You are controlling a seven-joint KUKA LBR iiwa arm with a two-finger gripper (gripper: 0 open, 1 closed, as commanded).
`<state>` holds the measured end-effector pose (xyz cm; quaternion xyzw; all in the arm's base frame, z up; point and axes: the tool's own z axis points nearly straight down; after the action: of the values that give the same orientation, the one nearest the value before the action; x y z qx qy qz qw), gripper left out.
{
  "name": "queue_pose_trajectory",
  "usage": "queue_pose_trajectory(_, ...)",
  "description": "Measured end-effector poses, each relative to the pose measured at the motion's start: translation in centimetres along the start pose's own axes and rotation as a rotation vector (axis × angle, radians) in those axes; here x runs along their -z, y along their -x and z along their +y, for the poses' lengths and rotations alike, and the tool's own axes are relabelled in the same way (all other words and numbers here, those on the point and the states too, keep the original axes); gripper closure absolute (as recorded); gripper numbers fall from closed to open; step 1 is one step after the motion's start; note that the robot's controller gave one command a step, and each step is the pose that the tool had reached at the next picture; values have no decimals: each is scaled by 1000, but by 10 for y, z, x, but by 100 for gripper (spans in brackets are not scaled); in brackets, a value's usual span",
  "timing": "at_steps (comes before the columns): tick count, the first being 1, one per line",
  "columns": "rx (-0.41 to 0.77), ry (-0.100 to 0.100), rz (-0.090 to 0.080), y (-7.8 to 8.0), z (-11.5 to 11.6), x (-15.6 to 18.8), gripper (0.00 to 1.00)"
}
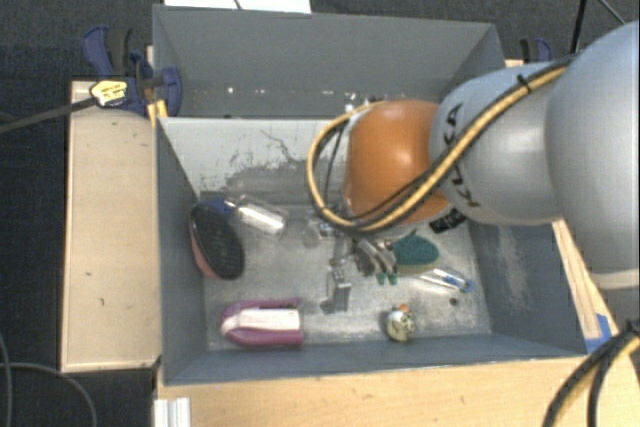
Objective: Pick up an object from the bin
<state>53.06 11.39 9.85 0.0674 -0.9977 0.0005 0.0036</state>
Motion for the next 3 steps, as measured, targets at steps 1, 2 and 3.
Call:
queue_pose_trajectory(1,89,-17,-4,8,122,-14,0)
queue_pose_trajectory(2,89,-12,6,6,124,-12,100)
queue_pose_trajectory(3,84,-11,1,6,123,-15,0)
